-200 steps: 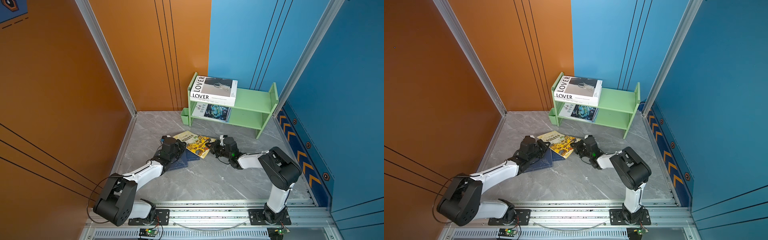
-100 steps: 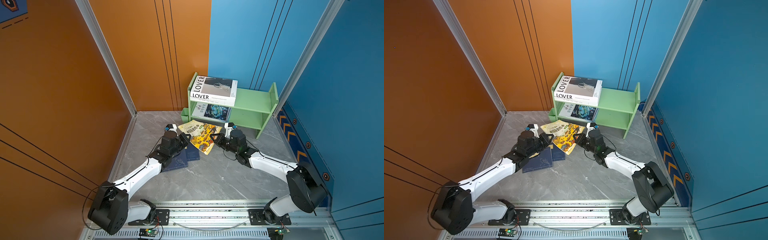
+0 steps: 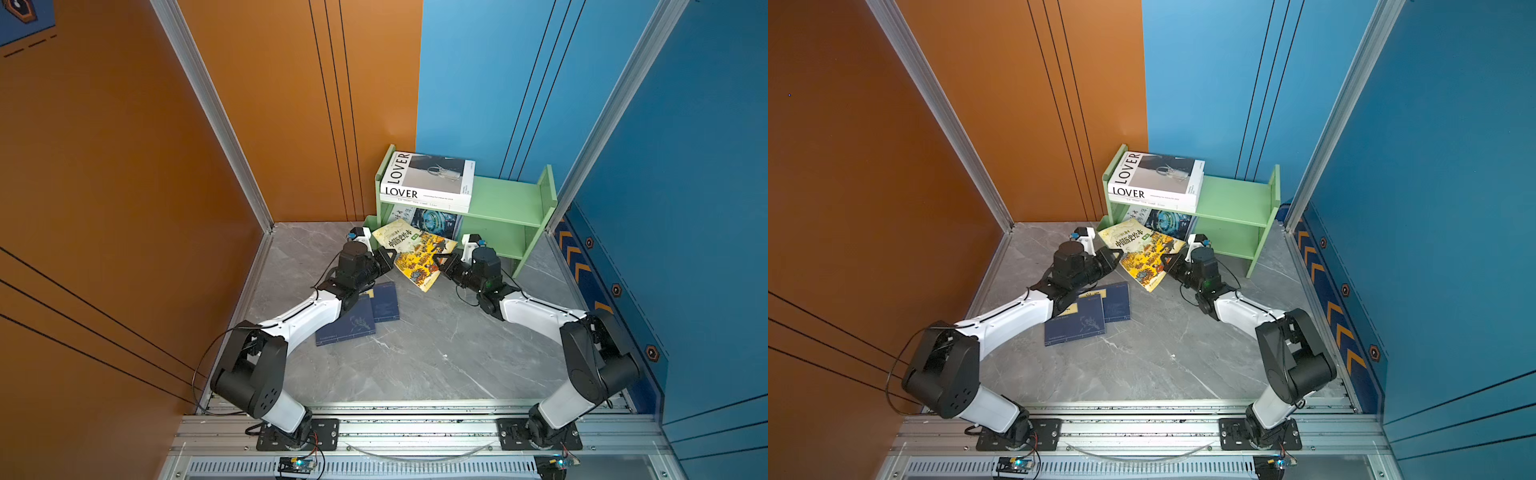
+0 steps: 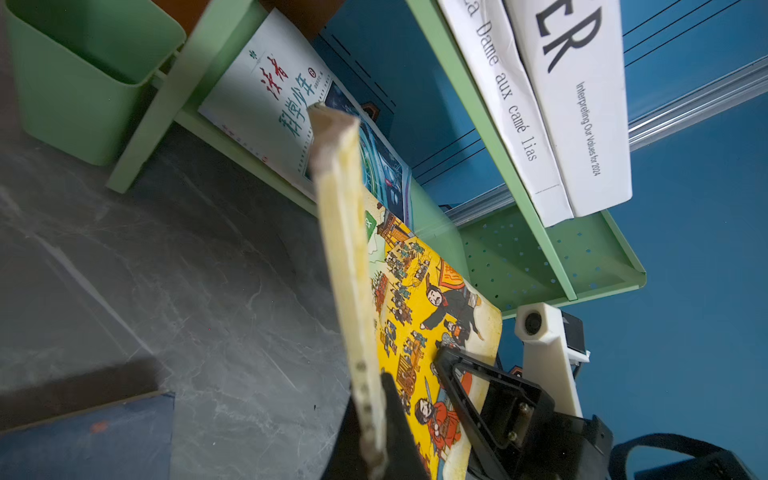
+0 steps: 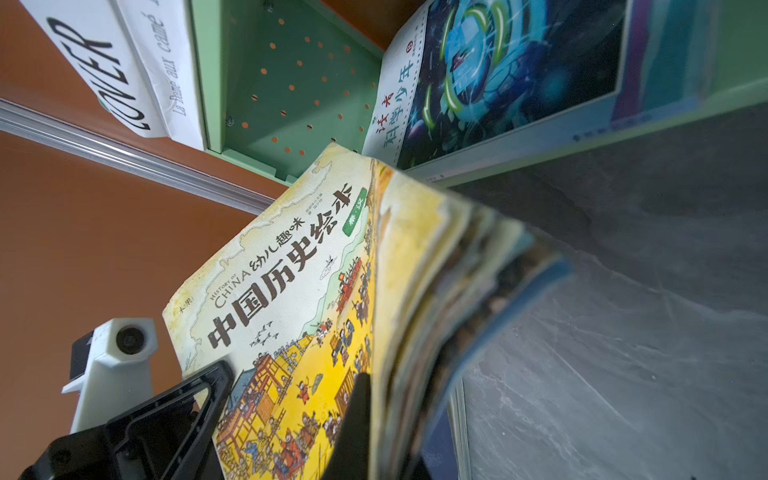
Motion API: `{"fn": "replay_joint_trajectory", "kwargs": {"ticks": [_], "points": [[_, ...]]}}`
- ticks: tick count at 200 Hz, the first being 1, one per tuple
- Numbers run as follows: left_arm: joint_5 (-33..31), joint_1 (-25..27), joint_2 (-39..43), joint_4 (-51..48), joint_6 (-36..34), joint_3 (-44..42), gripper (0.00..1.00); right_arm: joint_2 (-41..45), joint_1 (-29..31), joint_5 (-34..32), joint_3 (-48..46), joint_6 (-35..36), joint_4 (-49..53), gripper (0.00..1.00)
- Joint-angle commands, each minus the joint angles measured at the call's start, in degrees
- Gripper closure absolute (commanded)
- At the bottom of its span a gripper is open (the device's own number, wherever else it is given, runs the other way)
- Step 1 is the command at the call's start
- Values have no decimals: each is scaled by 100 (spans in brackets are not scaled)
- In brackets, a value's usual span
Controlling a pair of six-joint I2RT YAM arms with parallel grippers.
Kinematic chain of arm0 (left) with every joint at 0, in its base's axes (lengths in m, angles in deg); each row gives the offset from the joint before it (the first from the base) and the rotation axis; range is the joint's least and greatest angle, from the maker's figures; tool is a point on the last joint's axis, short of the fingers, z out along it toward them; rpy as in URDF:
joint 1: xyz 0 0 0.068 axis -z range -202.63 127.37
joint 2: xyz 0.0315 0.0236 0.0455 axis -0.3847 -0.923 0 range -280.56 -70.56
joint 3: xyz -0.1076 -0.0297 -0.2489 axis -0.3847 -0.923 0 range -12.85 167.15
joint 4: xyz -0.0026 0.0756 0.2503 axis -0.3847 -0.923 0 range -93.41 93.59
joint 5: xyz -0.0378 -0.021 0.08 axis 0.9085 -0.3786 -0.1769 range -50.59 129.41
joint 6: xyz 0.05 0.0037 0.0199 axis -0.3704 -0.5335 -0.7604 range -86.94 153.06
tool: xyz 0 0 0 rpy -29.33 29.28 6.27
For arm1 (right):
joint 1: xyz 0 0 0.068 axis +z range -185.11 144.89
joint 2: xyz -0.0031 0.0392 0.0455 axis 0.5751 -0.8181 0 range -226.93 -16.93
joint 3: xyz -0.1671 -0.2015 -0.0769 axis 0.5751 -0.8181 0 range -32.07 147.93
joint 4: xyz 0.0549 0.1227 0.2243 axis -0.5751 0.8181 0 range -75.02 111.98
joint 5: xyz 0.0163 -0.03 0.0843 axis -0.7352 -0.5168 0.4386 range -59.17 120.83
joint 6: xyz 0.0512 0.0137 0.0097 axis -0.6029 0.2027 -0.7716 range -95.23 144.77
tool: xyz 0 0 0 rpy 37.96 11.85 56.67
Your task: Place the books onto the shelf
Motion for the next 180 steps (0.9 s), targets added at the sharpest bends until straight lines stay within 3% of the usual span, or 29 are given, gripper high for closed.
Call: {"fn": "replay_joint_trajectory", "kwargs": {"ticks": [1, 87, 118, 158, 180], "points": [[349, -49, -312, 236, -158, 142, 100, -203, -256, -243, 368, 165, -359, 94], [-72, -230, -1660, 1595, 1056, 851, 100, -1249, -687, -268, 1136, -476, -939, 87], [-212, -235, -2061, 1895, 1389, 1069, 100, -1360, -762, -439, 1366, -433, -830, 73], [-455, -216, -2415, 2148, 1680, 1376, 100, -1487, -777, -710, 1512, -473, -675, 68], [-537, -217, -2535, 2276, 1872, 1485, 100, -1509, -775, -776, 1487, -547, -654, 52]]}}
